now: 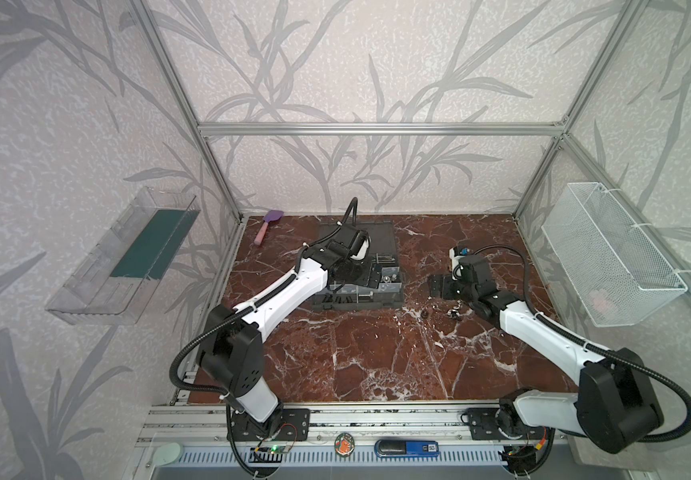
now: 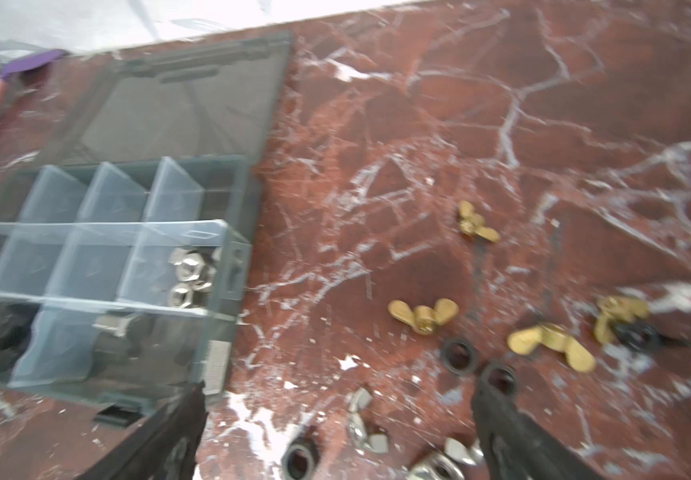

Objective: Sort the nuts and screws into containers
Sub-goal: 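Drop the black bolt into a compartment while the right gripper moves over the pile, then lower the right gripper and grasp a black hex nut while the left hovers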

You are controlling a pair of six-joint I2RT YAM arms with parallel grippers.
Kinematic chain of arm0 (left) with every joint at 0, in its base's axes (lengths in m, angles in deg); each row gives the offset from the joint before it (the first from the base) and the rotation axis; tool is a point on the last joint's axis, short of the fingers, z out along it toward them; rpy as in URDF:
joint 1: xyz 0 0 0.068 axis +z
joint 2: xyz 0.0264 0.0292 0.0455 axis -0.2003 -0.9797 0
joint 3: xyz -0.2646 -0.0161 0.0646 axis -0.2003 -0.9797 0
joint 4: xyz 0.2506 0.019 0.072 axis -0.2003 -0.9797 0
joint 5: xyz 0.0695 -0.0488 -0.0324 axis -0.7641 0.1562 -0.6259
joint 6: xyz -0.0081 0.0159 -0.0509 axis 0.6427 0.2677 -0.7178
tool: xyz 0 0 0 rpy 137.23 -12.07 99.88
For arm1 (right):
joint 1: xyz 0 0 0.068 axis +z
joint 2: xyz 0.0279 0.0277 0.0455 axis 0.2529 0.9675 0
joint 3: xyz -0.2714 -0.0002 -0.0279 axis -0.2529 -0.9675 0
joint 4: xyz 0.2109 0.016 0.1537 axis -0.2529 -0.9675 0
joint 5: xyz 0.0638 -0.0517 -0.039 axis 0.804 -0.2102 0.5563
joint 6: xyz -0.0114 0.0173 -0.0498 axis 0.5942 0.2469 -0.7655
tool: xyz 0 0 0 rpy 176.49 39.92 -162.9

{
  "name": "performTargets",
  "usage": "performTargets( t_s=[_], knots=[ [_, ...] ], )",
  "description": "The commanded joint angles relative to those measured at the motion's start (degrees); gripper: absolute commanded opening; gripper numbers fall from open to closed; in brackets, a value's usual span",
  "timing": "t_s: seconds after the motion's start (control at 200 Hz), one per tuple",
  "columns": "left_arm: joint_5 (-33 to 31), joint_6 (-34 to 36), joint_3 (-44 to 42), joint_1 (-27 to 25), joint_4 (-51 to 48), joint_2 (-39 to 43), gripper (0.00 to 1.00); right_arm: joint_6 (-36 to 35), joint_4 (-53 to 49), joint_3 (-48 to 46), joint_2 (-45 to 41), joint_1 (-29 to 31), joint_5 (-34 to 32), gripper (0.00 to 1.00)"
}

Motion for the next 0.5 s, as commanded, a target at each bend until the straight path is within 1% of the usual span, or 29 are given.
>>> performTargets(
  t_s=[0.0,0.105,0.185,0.26,0.36,0.405,0.5],
  knots=[
    [7.0,-3.8,3.1,-1.7,5.6,2.3,0.99,1.5,-6.1,2.0,-1.0,-2.1,-1.0,0.99],
    [10.7,-6.0,4.9,-4.4,9.8,1.1,0.99,1.5,-8.8,2.2,-0.5,-4.3,-1.4,0.99],
    [12.6,-5.2,4.6,-7.1,13.0,-0.5,0.99,0.7,-10.6,2.7,1.1,-5.6,-2.3,0.99],
    [13.0,-5.3,3.3,-8.9,15.4,-2.4,0.99,-0.4,-11.8,3.2,3.1,-6.6,-3.5,0.99],
    [14.9,-7.8,-0.8,-9.0,20.7,-3.5,0.99,-1.6,-12.7,3.7,5.7,-8.1,-4.9,1.00],
    [14.4,-9.5,-3.5,-9.2,23.8,-3.4,0.99,-1.6,-13.3,3.9,7.0,-8.8,-5.2,0.97],
    [14.4,-8.9,-4.6,-10.0,23.6,-2.9,0.99,-2.1,-14.5,4.9,9.8,-10.0,-5.3,0.88]
  ],
)
